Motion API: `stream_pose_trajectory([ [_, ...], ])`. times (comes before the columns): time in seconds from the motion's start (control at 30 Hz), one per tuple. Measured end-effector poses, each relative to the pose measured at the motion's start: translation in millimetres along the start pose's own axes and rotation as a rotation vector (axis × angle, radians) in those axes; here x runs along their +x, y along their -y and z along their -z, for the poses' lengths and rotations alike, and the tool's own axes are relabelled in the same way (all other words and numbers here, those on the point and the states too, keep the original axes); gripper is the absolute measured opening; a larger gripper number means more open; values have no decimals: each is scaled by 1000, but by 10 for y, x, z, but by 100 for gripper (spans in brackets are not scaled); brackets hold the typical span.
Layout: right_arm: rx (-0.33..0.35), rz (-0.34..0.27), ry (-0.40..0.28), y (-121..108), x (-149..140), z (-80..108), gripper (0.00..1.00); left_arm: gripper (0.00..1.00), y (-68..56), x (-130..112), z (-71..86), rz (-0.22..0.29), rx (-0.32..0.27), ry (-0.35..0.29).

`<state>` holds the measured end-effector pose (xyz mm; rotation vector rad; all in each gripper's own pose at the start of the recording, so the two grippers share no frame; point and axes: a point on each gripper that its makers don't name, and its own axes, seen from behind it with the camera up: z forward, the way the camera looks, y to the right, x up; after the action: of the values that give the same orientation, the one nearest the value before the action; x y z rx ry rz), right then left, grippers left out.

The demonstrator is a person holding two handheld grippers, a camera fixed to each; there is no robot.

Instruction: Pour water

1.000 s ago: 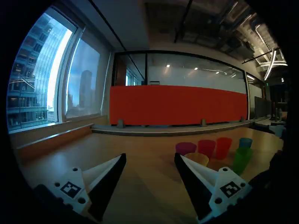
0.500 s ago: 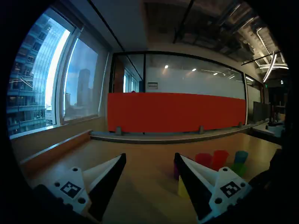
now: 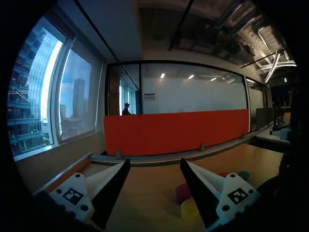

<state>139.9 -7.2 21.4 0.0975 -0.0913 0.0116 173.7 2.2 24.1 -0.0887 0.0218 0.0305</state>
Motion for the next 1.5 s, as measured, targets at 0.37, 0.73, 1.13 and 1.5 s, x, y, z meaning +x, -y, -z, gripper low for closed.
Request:
stream_pose_trajectory([
  [0.37,36,-29,20,41,293,-12,100,96,-135,366,-100,8,-78,12],
  [0.73,160,5,33,243,341,25,100,96,-396,351,-130,25,-199,28],
  [1.13,312,33,22,500,461,113,100,96,-755,347,-60,1,-368,32],
  [1.5,356,82,60,603,376,87,100,96,-983,169,-12,-44,-470,79],
])
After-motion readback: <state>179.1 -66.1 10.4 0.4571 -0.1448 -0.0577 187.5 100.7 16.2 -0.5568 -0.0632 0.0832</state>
